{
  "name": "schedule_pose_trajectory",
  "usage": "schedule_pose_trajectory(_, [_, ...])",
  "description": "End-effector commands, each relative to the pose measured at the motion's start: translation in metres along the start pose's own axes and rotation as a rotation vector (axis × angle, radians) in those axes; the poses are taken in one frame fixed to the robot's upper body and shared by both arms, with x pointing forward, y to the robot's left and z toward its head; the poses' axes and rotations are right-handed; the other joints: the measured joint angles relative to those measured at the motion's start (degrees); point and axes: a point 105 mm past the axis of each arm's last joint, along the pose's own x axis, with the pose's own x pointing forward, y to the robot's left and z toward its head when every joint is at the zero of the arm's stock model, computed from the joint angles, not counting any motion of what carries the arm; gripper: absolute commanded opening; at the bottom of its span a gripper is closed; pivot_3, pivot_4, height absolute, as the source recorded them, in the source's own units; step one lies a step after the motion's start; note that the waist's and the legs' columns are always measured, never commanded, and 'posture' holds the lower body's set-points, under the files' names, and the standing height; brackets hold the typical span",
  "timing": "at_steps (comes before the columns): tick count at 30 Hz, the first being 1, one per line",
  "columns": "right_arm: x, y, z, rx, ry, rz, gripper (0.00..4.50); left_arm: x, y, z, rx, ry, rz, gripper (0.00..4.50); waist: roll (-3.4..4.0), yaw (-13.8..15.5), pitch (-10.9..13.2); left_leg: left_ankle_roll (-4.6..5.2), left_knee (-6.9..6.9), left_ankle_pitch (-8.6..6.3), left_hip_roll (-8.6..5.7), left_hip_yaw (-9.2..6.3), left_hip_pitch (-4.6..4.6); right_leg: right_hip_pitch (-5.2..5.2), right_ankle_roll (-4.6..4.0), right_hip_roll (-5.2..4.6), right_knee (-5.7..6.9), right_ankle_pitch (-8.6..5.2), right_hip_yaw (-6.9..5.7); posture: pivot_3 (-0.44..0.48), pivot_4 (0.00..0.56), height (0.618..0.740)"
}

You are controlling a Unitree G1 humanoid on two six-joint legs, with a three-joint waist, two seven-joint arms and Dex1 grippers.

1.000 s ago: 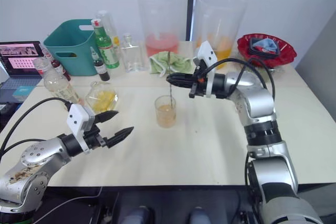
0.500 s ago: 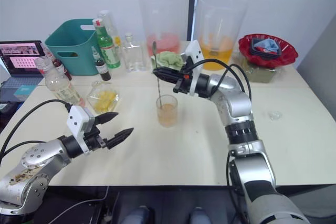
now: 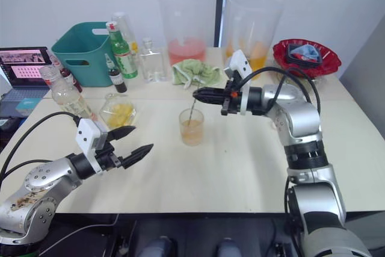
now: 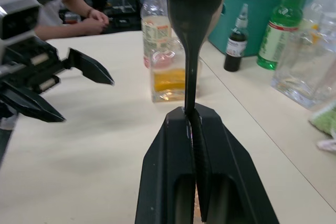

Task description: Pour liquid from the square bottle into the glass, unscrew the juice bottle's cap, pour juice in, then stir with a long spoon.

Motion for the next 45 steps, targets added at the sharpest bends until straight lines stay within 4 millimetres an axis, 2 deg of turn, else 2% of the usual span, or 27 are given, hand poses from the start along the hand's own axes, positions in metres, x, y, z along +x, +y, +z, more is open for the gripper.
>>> schedule_pose_trajectory(1, [0.004, -0.004, 0.017, -0.063, -0.038, 0.0, 0.0, -0.001, -0.002, 0.013, 0.026, -0.05, -0.003, 4.44, 0.0, -0.01, 0.0, 0.0, 0.0, 0.0, 0.0, 0.0, 0.0, 0.0, 0.0, 0.0, 0.0, 0.0, 0.0, 0.0, 0.15, 0.74])
schedule_pose_trajectory(15, [0.032, -0.013, 0.038, -0.095, -0.145, -0.017, 0.0, -0.006, -0.005, 0.009, 0.023, -0.038, 0.034, 4.44, 0.0, 0.07, 0.0, -0.01, 0.0, 0.0, 0.0, -0.02, 0.0, -0.01, 0.0, 0.0, 0.03, 0.0, 0.01, 0.0, 0.15, 0.74])
schedule_pose_trajectory(21, [0.037, 0.011, 0.046, -0.025, -0.18, 0.105, 0.0, -0.004, -0.005, 0.008, 0.023, -0.039, 0.033, 4.44, 0.0, -0.08, 0.0, -0.01, 0.0, 0.0, 0.0, -0.02, 0.0, -0.03, -0.01, 0.0, 0.04, 0.0, 0.01, 0.0, 0.15, 0.74])
schedule_pose_trajectory(28, [0.025, 0.025, 0.043, 0.008, -0.101, 0.172, 0.0, -0.008, 0.001, 0.005, 0.029, -0.024, 0.04, 4.44, 0.0, 0.05, 0.0, -0.01, -0.01, 0.0, 0.0, -0.03, 0.0, -0.03, -0.01, 0.0, 0.04, 0.0, 0.0, 0.0, 0.15, 0.74])
schedule_pose_trajectory(31, [0.013, 0.017, 0.032, -0.065, 0.016, 0.136, 0.0, -0.006, 0.002, 0.006, 0.035, -0.029, 0.039, 4.44, 0.0, 0.07, 0.0, -0.01, -0.01, 0.0, 0.0, -0.02, 0.0, -0.02, -0.01, 0.0, 0.01, 0.0, 0.0, 0.0, 0.15, 0.74])
schedule_pose_trajectory(35, [0.002, -0.006, 0.048, -0.112, 0.003, 0.04, 0.0, -0.005, 0.004, 0.007, 0.034, -0.035, 0.043, 4.44, 0.0, 0.02, 0.0, -0.01, 0.0, 0.0, 0.0, 0.0, 0.0, 0.0, 0.0, 0.0, -0.01, 0.0, -0.01, 0.0, 0.15, 0.74])
schedule_pose_trajectory(42, [0.021, -0.009, 0.043, -0.141, -0.056, 0.026, 0.0, -0.007, 0.009, 0.009, 0.04, -0.034, 0.049, 4.44, 0.0, -0.37, 0.0, -0.01, -0.02, 0.01, 0.01, -0.01, 0.0, -0.05, -0.01, 0.02, 0.03, 0.0, 0.0, 0.0, 0.15, 0.74])
schedule_pose_trajectory(45, [0.024, -0.001, 0.053, -0.109, -0.122, 0.059, 0.0, -0.008, 0.007, 0.009, 0.041, -0.037, 0.046, 4.44, 0.0, -0.11, 0.0, -0.01, -0.01, 0.01, 0.01, -0.01, -0.01, -0.04, -0.01, 0.01, 0.04, 0.0, 0.01, 0.0, 0.15, 0.74])
